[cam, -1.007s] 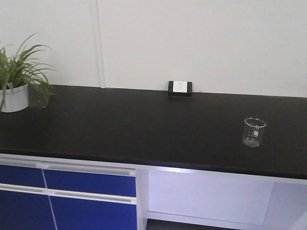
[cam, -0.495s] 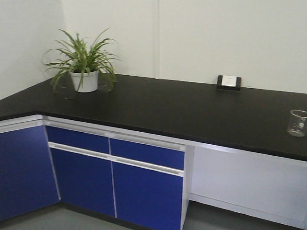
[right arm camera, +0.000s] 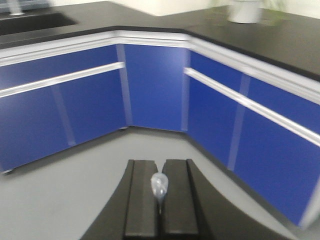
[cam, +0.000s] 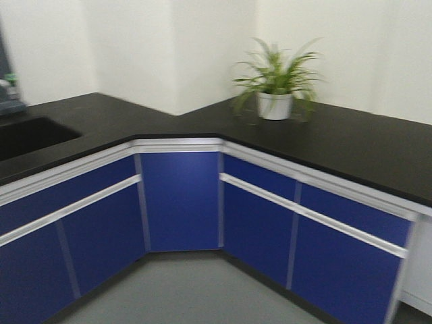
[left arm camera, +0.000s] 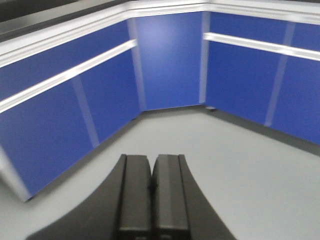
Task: Grab transparent chemical and place on left bench
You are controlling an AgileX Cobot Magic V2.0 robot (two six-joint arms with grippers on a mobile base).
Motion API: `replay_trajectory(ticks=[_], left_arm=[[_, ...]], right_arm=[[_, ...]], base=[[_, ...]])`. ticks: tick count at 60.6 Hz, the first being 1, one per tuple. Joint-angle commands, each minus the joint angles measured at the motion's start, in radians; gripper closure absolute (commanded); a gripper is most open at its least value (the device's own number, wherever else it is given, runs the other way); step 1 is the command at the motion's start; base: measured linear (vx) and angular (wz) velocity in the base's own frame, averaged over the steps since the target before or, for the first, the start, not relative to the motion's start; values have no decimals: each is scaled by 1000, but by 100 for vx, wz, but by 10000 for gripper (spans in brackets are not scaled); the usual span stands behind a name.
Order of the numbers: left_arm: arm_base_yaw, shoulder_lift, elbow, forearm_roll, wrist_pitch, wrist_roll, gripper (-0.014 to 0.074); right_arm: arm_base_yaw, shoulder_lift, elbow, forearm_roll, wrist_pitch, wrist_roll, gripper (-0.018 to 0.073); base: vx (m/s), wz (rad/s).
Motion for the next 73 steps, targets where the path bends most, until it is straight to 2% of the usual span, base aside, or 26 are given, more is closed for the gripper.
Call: replay_trajectory(ticks=[1,35,73], left_arm=[[-2,-19,16,-1,-78,-8,600],[-2,-19,16,-1,-78,-8,600],[-2,-19,16,-1,-78,-8,600]], right_arm=[[0,9,-30,35,-49,-5,560],[0,9,-30,35,-49,-5,560],[0,9,-30,35,-49,-5,560]], base=[[-19,82],[-8,68],[14,64]])
